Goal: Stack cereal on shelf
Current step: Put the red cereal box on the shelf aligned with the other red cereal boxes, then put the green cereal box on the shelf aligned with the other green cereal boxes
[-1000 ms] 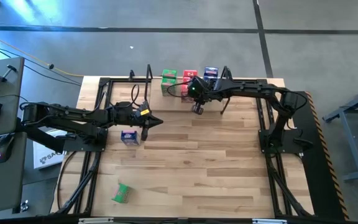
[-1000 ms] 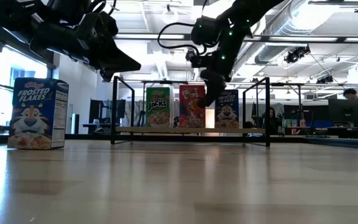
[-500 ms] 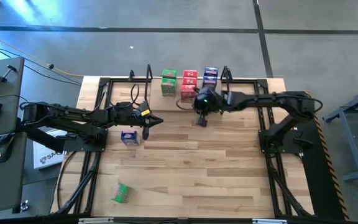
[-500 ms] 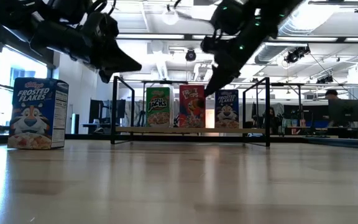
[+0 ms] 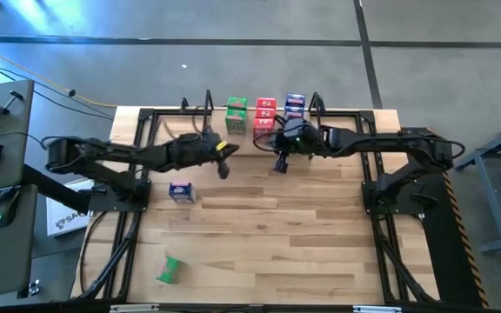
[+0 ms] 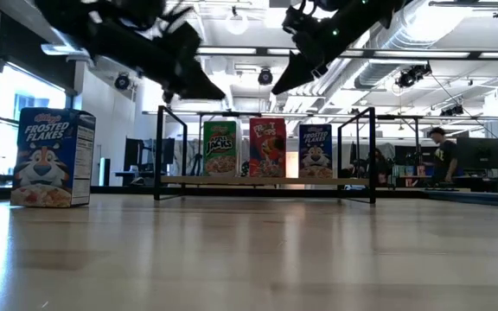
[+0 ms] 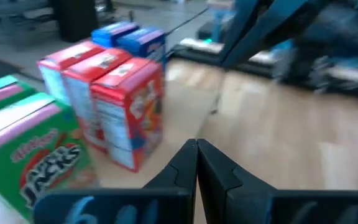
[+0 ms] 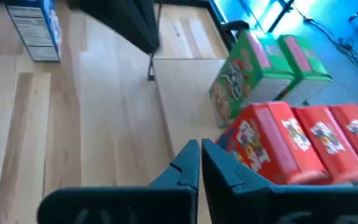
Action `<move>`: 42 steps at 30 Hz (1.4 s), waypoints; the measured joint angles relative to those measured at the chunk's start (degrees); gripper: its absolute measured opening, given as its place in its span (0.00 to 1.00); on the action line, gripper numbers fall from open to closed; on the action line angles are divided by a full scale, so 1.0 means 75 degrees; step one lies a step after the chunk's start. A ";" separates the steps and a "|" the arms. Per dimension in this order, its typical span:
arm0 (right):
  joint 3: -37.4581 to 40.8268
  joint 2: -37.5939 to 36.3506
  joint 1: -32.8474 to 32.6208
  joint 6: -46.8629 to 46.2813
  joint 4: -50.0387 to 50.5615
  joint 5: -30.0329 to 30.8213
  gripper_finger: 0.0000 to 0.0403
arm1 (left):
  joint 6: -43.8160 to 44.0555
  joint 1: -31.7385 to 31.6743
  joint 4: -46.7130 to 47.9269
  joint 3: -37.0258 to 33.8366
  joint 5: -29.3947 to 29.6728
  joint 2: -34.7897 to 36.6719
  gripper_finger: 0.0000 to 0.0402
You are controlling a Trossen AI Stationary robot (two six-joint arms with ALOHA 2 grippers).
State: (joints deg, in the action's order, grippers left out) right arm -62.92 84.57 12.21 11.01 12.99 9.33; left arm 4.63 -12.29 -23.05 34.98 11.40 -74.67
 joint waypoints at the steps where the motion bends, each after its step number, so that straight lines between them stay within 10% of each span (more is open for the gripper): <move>1: 0.0003 -0.0050 -0.0003 -0.0055 0.0048 0.0029 0.00 | -0.0097 -0.0052 0.0036 0.0171 0.0178 -0.0280 0.01; 29: 0.0006 -0.0481 -0.0714 -0.0094 0.0128 0.0902 0.00 | -0.1455 -0.0575 0.0557 0.2688 0.1775 -0.3137 0.01; 42: 0.0316 -0.0481 -0.0908 -0.0091 -0.0242 0.0810 0.00 | -0.1602 -0.0109 0.1098 0.2676 0.1267 -0.2233 0.01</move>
State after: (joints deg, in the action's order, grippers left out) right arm -60.54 80.97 5.40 10.33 11.18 15.41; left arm -7.39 -13.11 -14.81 55.05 20.90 -91.42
